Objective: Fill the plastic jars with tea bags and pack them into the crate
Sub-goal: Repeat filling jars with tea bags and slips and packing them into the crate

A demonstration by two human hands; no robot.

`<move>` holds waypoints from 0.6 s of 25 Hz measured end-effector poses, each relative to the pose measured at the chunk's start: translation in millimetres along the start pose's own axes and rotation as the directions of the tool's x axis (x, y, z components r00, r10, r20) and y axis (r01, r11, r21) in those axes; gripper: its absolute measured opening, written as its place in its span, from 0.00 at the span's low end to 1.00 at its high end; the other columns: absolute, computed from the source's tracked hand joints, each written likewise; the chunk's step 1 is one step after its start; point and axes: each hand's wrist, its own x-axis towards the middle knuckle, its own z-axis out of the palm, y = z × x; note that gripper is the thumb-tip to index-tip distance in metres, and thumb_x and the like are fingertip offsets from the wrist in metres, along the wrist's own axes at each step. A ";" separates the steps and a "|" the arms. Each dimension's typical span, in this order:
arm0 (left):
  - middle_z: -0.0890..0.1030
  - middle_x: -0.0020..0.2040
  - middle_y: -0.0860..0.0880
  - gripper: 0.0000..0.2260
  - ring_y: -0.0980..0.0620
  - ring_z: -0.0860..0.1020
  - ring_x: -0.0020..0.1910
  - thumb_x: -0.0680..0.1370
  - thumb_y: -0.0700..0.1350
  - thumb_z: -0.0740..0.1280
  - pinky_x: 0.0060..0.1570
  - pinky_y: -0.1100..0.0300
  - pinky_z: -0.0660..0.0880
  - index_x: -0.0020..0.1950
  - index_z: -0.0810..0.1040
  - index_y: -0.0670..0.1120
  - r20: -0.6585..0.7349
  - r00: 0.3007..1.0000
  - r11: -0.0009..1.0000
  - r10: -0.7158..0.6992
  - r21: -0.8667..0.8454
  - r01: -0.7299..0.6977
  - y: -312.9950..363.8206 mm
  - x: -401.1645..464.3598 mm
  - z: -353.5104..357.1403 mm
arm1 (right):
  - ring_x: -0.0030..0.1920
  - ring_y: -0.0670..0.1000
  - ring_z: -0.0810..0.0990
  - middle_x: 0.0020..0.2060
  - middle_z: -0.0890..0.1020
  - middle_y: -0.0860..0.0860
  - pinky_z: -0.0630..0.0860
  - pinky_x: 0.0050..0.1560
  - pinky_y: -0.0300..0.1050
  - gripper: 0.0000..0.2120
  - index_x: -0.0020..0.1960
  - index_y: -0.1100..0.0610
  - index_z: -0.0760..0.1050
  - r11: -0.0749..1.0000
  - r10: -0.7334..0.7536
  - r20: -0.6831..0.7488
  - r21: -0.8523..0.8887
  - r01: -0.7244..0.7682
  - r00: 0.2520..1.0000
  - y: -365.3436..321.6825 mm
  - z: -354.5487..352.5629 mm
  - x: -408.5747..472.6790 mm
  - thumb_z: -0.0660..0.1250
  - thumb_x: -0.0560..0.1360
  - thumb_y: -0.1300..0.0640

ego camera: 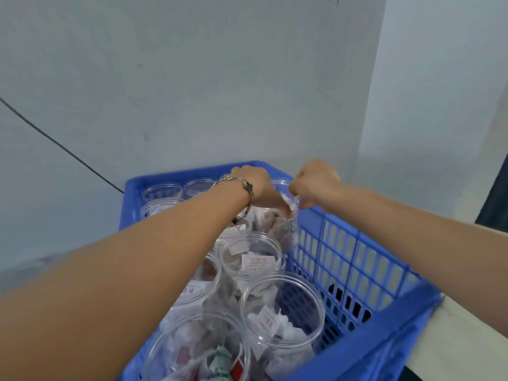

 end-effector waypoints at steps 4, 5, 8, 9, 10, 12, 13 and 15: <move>0.73 0.35 0.51 0.29 0.49 0.75 0.39 0.57 0.72 0.71 0.42 0.57 0.76 0.32 0.67 0.49 0.050 0.998 0.998 -0.024 0.055 0.022 -2.3 9.6 12.4 | 0.36 0.58 0.84 0.33 0.81 0.57 0.82 0.44 0.54 0.07 0.47 0.67 0.78 1.000 0.029 0.026 0.002 -0.029 0.999 9.9 16.2 6.8 0.65 0.71 0.65; 0.72 0.34 0.51 0.29 0.49 0.75 0.39 0.57 0.72 0.72 0.44 0.56 0.77 0.32 0.66 0.49 0.061 0.998 0.998 -0.023 0.064 0.019 -1.9 10.0 14.4 | 0.36 0.58 0.85 0.32 0.81 0.57 0.82 0.45 0.54 0.07 0.47 0.67 0.78 0.999 0.035 0.036 0.014 -0.035 0.999 12.4 18.2 7.3 0.65 0.71 0.65; 0.71 0.34 0.51 0.29 0.48 0.75 0.41 0.58 0.73 0.71 0.49 0.55 0.77 0.32 0.68 0.49 0.068 0.997 0.992 -0.028 0.124 0.019 -1.7 7.9 20.1 | 0.38 0.59 0.85 0.37 0.83 0.60 0.82 0.47 0.54 0.08 0.49 0.68 0.78 0.999 0.038 0.057 0.028 -0.039 0.998 17.0 23.5 5.0 0.64 0.71 0.66; 0.72 0.34 0.52 0.29 0.48 0.75 0.42 0.59 0.73 0.70 0.49 0.55 0.76 0.35 0.69 0.49 0.072 0.997 0.989 -0.030 0.149 0.019 -2.3 7.0 21.7 | 0.39 0.59 0.85 0.39 0.83 0.61 0.81 0.48 0.55 0.09 0.50 0.68 0.78 0.999 0.031 0.068 0.026 -0.033 0.997 18.1 25.5 3.6 0.64 0.72 0.66; 0.73 0.35 0.52 0.29 0.49 0.76 0.43 0.59 0.73 0.70 0.49 0.55 0.75 0.38 0.72 0.48 0.074 0.997 0.986 -0.028 0.168 0.015 -2.7 5.6 23.5 | 0.40 0.59 0.85 0.41 0.83 0.62 0.81 0.48 0.54 0.09 0.50 0.68 0.78 0.999 0.027 0.079 0.023 -0.029 0.996 19.7 27.3 1.7 0.64 0.72 0.66; 0.76 0.40 0.52 0.31 0.49 0.76 0.45 0.60 0.73 0.69 0.50 0.55 0.74 0.49 0.75 0.50 0.071 0.997 0.983 -0.013 0.183 0.000 -4.3 3.8 26.0 | 0.41 0.58 0.85 0.42 0.84 0.62 0.81 0.50 0.54 0.10 0.51 0.68 0.78 1.000 0.015 0.089 0.003 -0.015 0.996 21.2 29.8 -0.5 0.64 0.73 0.65; 0.78 0.44 0.52 0.32 0.49 0.76 0.46 0.61 0.73 0.69 0.52 0.54 0.74 0.52 0.74 0.50 0.064 0.998 0.984 -0.008 0.177 -0.003 -5.3 3.1 28.1 | 0.42 0.58 0.85 0.42 0.84 0.62 0.80 0.51 0.54 0.10 0.52 0.68 0.79 1.000 0.008 0.094 -0.007 -0.008 0.996 21.6 30.3 -1.7 0.64 0.73 0.65; 0.79 0.50 0.50 0.33 0.47 0.77 0.51 0.61 0.74 0.68 0.55 0.52 0.74 0.53 0.74 0.50 0.042 0.999 0.985 -0.008 0.173 0.000 -6.2 1.6 30.0 | 0.48 0.59 0.84 0.45 0.84 0.63 0.79 0.54 0.55 0.12 0.54 0.69 0.78 1.000 -0.001 0.097 -0.010 0.002 0.995 21.2 30.1 -3.1 0.63 0.73 0.65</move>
